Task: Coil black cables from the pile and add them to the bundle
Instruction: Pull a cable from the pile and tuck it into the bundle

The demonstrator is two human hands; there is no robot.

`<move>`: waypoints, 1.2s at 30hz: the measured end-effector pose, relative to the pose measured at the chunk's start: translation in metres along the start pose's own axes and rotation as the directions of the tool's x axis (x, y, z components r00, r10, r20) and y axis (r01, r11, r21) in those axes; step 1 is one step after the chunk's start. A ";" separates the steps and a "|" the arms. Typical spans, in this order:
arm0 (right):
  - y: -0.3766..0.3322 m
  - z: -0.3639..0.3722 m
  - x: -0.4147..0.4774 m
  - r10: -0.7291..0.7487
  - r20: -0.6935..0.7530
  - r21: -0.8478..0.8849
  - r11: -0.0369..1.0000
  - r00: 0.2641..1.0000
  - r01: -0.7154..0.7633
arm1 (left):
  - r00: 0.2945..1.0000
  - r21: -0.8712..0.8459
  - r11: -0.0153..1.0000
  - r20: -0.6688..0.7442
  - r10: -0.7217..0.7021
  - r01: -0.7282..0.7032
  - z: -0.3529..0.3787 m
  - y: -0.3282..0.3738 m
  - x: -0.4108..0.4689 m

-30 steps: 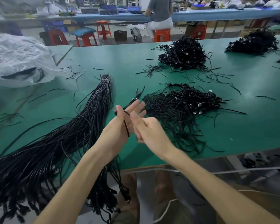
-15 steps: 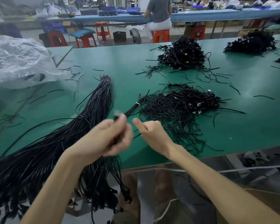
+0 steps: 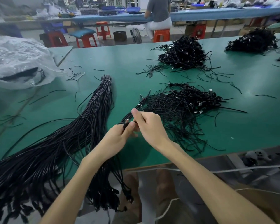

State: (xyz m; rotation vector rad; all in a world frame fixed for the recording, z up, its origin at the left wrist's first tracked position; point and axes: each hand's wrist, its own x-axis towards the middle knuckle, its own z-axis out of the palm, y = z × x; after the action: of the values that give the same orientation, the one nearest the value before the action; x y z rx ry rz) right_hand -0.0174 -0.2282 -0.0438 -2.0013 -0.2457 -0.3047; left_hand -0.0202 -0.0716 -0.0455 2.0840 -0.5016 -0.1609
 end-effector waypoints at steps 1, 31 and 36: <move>0.000 0.000 -0.001 0.000 0.030 -0.013 1.000 1.000 0.000 | 0.999 -0.038 0.999 -0.029 -0.014 0.013 0.001 -0.003 0.001; 0.001 0.024 -0.031 0.132 0.164 -0.136 0.985 0.978 -0.110 | 0.904 -0.688 0.725 -0.320 -0.283 -0.017 0.020 -0.038 0.051; 0.014 0.013 -0.030 0.023 0.122 -0.430 0.902 0.992 0.032 | 0.878 -0.715 0.698 -0.362 -0.314 -0.045 0.017 -0.043 0.054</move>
State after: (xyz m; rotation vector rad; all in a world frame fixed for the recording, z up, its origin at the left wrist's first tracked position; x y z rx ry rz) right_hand -0.0398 -0.2238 -0.0704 -2.4655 -0.2797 -0.2515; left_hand 0.0361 -0.0871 -0.0863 1.3099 0.0400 0.0601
